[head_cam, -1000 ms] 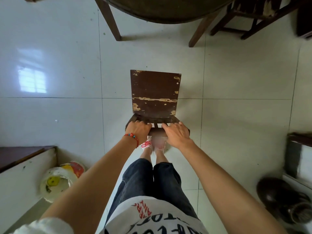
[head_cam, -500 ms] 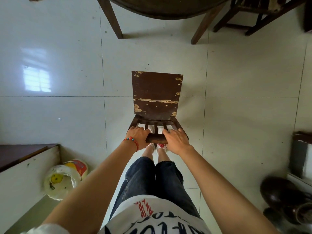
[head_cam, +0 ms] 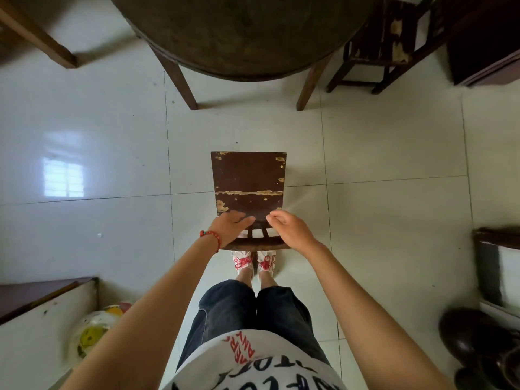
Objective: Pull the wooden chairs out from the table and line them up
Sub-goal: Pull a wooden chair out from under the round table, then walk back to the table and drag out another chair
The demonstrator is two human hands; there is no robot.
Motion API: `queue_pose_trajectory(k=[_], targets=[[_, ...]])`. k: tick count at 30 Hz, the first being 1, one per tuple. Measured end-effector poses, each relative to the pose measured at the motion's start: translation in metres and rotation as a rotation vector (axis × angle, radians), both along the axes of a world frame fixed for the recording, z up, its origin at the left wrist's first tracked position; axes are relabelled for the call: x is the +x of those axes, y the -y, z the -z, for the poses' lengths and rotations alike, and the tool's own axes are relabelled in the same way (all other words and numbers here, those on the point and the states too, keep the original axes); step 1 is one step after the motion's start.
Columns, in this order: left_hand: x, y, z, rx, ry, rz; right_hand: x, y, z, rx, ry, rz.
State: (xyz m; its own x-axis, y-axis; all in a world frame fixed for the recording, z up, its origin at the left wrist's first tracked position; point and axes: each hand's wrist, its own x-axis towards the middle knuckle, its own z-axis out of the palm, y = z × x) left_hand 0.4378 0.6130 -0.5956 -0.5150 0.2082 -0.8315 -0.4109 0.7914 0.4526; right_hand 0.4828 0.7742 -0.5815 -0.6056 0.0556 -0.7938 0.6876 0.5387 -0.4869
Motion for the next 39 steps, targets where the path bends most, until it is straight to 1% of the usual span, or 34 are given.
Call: queue_pose_trajectory(k=[2, 4, 6, 9, 12, 15, 19, 22, 25, 29, 33, 39], targets=[[-0.009, -0.009, -0.021, 0.087, -0.001, -0.264, -0.006, -0.007, -0.017, -0.043, -0.074, 0.238], [-0.022, -0.021, -0.048, 0.189, -0.009, -0.512, -0.011, -0.017, -0.04, -0.12, -0.167, 0.524], [-0.037, -0.035, -0.077, 0.298, -0.062, -0.632, -0.017, -0.03, -0.066, -0.157, -0.278, 0.755], [-0.057, -0.056, -0.119, 0.436, -0.144, -0.684, -0.027, -0.049, -0.107, -0.166, -0.403, 0.943], [-0.066, -0.074, -0.154, 0.498, -0.217, -0.674, -0.029, -0.067, -0.148, -0.161, -0.512, 1.012], [-0.069, -0.089, -0.18, 0.523, -0.219, -0.651, -0.024, -0.083, -0.181, -0.172, -0.579, 1.073], [-0.064, -0.105, -0.202, 0.542, -0.197, -0.585, -0.009, -0.103, -0.208, -0.197, -0.581, 1.181], [-0.059, -0.117, -0.21, 0.529, -0.194, -0.519, 0.005, -0.118, -0.218, -0.191, -0.527, 1.207], [-0.053, -0.133, -0.214, 0.528, -0.195, -0.437, 0.02, -0.129, -0.222, -0.185, -0.519, 1.243], [-0.04, -0.162, -0.218, 0.522, -0.145, -0.309, 0.042, -0.145, -0.224, -0.171, -0.509, 1.338], [-0.03, -0.19, -0.22, 0.517, -0.082, -0.247, 0.064, -0.159, -0.223, -0.186, -0.509, 1.435], [-0.008, -0.246, -0.228, 0.522, -0.046, -0.078, 0.104, -0.192, -0.229, -0.168, -0.538, 1.592]])
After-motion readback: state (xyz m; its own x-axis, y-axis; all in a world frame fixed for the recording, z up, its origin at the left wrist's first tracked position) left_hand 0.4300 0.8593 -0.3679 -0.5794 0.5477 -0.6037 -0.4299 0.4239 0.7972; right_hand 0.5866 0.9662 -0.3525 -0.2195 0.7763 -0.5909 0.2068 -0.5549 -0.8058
